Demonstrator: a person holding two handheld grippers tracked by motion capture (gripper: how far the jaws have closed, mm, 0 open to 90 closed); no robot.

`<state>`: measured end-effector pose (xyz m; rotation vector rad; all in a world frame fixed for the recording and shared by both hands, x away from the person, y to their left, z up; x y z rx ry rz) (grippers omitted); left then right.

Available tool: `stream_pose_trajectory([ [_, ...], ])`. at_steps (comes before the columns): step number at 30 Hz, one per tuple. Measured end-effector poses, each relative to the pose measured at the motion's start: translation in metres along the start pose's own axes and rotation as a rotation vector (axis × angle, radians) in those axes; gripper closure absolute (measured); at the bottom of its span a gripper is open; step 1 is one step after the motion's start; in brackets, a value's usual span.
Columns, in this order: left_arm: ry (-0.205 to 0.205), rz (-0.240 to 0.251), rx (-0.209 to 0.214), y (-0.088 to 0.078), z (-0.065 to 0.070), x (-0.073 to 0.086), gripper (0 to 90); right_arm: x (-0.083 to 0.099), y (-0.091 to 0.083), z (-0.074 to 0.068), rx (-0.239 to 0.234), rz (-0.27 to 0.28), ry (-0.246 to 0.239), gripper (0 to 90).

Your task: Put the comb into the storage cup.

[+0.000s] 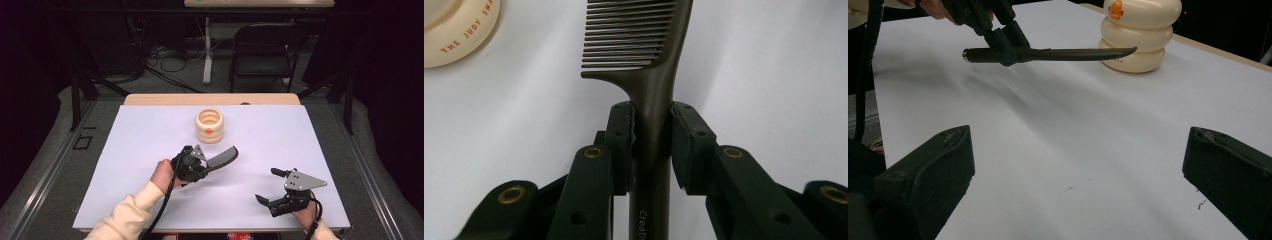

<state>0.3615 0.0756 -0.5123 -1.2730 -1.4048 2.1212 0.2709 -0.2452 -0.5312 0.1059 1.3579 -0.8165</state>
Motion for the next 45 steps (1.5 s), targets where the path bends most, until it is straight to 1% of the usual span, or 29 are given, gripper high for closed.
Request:
stream_pose_trajectory([
  [5,0.0,0.016,0.002,-0.002,-0.001,0.001,72.0,0.0,0.0,0.0,-0.002,-0.002,0.002,0.0],
  [13,-0.011,0.053,-0.011,-0.007,-0.002,0.005,72.0,0.0,0.0,0.0,0.0,-0.002,-0.001,0.0],
  [14,-0.017,0.053,-0.008,-0.008,-0.002,0.006,72.0,0.0,0.0,0.0,0.0,-0.003,-0.001,0.0],
  [16,-0.016,0.058,-0.013,-0.009,-0.003,0.006,72.0,0.0,0.0,0.0,0.001,-0.003,0.0,0.0],
  [18,-0.025,0.08,-0.02,-0.01,-0.004,0.008,72.0,0.0,0.001,0.0,0.001,-0.002,0.0,0.0],
  [19,-0.025,0.08,-0.02,-0.01,-0.004,0.008,72.0,0.0,0.001,0.0,0.001,-0.002,0.0,0.0],
  [20,-0.034,0.102,-0.029,-0.011,-0.005,0.009,72.0,0.0,0.0,0.0,0.001,-0.001,-0.001,0.0],
  [22,-0.034,0.106,-0.032,-0.011,-0.005,0.01,72.0,0.0,0.001,0.0,0.002,-0.001,-0.001,0.0],
  [23,-0.041,0.115,-0.034,-0.012,-0.006,0.01,72.0,0.0,0.001,0.0,0.0,-0.002,-0.001,0.0],
  [24,-0.043,0.115,-0.039,-0.013,-0.007,0.011,72.0,0.0,0.001,0.0,0.0,-0.002,0.001,0.0],
  [26,-0.054,0.127,-0.036,-0.013,-0.007,0.011,72.0,0.0,0.0,0.0,0.002,-0.002,-0.001,0.0],
  [28,-0.051,0.13,-0.037,-0.013,-0.008,0.011,72.0,0.0,0.001,0.0,0.002,-0.002,0.0,0.0],
  [31,-0.051,0.144,-0.042,-0.014,-0.008,0.012,72.0,0.0,0.001,0.0,0.001,-0.004,0.001,0.0],
  [32,-0.058,0.157,-0.044,-0.014,-0.008,0.013,72.0,0.0,0.001,0.0,0.001,-0.003,0.0,0.0],
  [35,-0.063,0.172,-0.05,-0.016,-0.01,0.014,72.0,0.0,0.001,0.0,0.001,-0.003,0.001,0.0],
  [39,-0.07,0.175,-0.045,-0.016,-0.011,0.015,72.0,0.0,0.001,0.0,0.0,-0.002,0.003,0.0],
  [45,-0.077,0.182,-0.052,-0.016,-0.014,0.016,71.9,0.0,0.001,0.0,-0.001,-0.005,0.005,0.0],
])
Point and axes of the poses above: each handheld gripper's, and its own axes: y roughly forward along the jaws, x roughly out of its underside, z roughly to its right, the point moved 1 cm from there along y, roughly forward along the jaws, and after that the axes turned 14 degrees about -y, right-handed, at the moved point
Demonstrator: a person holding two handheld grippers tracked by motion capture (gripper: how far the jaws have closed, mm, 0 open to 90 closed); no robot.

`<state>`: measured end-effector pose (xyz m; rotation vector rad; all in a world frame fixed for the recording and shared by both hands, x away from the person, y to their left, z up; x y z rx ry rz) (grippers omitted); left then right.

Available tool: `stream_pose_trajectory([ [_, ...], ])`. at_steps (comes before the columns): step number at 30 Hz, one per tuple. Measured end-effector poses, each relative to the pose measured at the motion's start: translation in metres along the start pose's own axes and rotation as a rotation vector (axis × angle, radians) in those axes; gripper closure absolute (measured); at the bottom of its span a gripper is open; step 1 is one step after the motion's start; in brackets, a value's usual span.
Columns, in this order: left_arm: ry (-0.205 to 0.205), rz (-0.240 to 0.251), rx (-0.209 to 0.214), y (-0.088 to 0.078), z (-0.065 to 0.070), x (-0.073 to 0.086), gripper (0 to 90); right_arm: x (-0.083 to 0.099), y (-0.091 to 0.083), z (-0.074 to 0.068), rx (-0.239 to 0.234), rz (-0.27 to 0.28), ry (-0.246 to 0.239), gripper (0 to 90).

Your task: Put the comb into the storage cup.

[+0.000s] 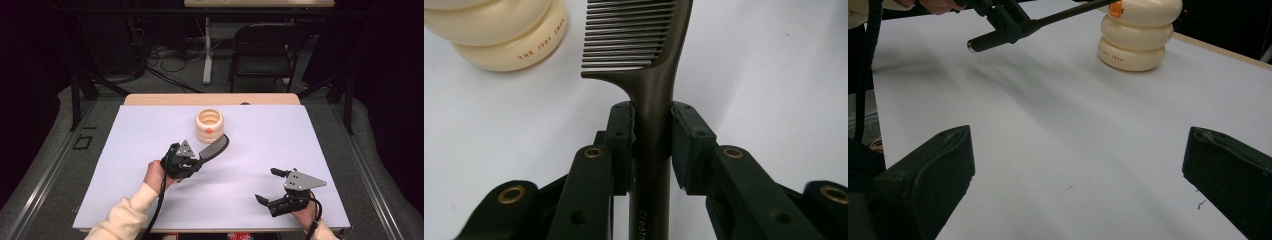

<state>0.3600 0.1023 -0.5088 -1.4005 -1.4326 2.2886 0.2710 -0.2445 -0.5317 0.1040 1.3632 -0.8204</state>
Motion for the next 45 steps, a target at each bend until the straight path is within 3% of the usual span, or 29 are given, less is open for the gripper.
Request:
stream_pose_trajectory([
  [6,-0.023,0.007,-0.014,-0.001,-0.004,0.001,72.0,0.0,0.0,0.0,-0.001,-0.002,-0.001,0.0],
  [45,-0.074,0.112,-0.061,-0.009,-0.02,0.005,72.0,0.0,0.0,0.0,-0.001,-0.007,-0.002,0.0],
])
Point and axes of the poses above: each handheld gripper's, and its own axes: y roughly forward along the jaws, x roughly out of its underside, z roughly to its right, the point moved 1 cm from there along y, roughly forward along the jaws, and after that the axes turned 14 degrees about -y, right-handed, at the moved point
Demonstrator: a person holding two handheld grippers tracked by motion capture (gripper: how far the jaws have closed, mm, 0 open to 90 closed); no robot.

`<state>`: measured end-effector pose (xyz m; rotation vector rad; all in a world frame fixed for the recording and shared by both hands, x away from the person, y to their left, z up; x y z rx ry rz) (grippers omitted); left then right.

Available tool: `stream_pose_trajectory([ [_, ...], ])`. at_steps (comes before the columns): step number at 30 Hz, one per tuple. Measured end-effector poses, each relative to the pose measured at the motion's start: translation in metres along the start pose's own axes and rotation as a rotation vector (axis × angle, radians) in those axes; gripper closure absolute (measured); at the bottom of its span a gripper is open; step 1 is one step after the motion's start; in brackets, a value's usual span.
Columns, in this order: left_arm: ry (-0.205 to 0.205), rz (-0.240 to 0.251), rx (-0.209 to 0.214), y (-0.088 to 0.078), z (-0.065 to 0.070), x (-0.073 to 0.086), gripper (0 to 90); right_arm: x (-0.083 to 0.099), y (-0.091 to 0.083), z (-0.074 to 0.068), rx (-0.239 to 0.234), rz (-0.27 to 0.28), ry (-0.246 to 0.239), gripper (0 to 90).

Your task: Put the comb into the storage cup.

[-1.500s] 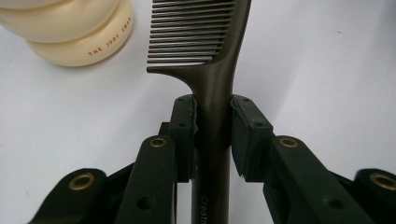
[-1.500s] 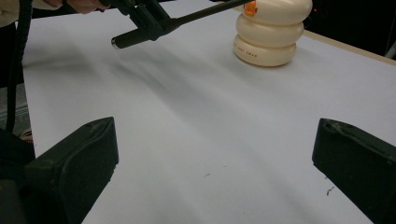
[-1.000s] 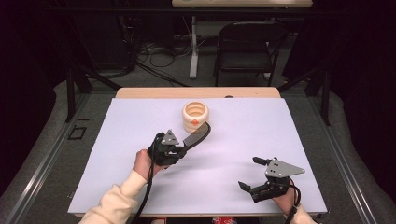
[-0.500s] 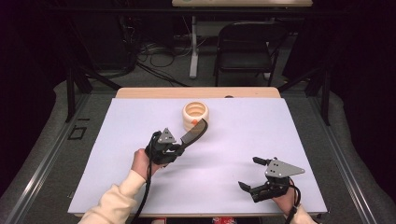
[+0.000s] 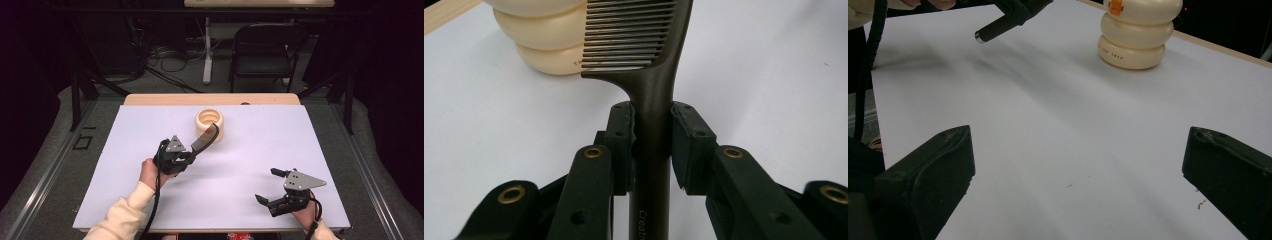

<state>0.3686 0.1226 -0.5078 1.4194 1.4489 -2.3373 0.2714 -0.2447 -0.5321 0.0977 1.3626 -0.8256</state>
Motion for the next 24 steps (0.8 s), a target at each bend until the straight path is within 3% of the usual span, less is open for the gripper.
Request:
stream_pose_trajectory([
  [24,-0.033,0.067,-0.028,0.001,-0.011,0.001,72.0,0.0,0.001,0.0,-0.001,0.002,0.003,0.0],
])
Point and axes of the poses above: each handheld gripper's, and its own axes: y roughly forward along the jaws, x roughly out of its underside, z roughly to its right, the point moved 1 cm from there along y, roughly forward along the jaws, and after that the axes turned 14 degrees about -y, right-handed, at the moved point
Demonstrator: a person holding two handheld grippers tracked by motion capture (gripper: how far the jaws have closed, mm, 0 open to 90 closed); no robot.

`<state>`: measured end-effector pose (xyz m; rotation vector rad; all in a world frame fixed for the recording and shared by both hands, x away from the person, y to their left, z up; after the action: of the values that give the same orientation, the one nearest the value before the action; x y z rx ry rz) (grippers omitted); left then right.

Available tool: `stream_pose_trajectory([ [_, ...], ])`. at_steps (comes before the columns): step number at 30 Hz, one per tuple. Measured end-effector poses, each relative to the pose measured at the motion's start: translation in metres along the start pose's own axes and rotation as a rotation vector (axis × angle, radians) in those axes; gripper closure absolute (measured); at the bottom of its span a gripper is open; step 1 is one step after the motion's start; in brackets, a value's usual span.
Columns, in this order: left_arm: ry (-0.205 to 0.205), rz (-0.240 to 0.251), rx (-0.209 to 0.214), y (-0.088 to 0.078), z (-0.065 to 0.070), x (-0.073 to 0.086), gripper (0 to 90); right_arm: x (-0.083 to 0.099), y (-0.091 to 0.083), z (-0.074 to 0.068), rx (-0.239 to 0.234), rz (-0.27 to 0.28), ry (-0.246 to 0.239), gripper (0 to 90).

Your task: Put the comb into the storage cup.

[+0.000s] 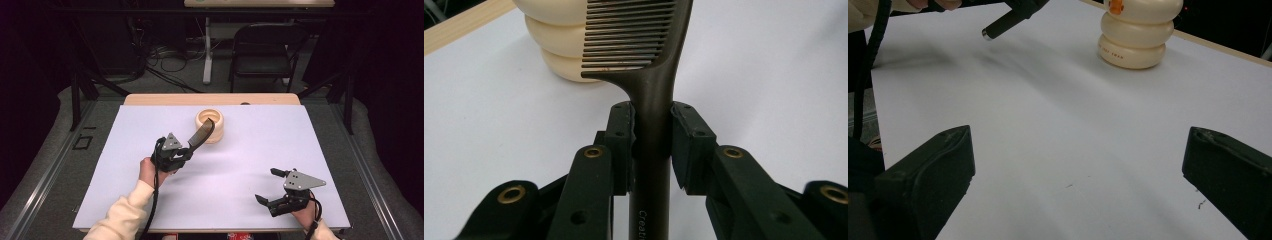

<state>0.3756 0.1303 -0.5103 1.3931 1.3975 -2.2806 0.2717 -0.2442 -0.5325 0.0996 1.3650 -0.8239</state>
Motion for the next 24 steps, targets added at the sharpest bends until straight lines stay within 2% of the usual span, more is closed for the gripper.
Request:
stream_pose_trajectory([
  [24,-0.021,0.079,-0.014,0.0004,-0.0072,-0.001,72.0,0.0001,0.0002,0.0003,-0.001,0.001,0.002,0.0],
])
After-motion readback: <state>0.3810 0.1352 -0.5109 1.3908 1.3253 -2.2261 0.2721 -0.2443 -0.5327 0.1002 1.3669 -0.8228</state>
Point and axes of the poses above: each handheld gripper's, and its own axes: y roughly forward along the jaws, x roughly out of its underside, z roughly to its right, the point moved 1 cm from there along y, roughly forward along the jaws, and after that the axes turned 14 degrees about -y, right-handed, at the moved point
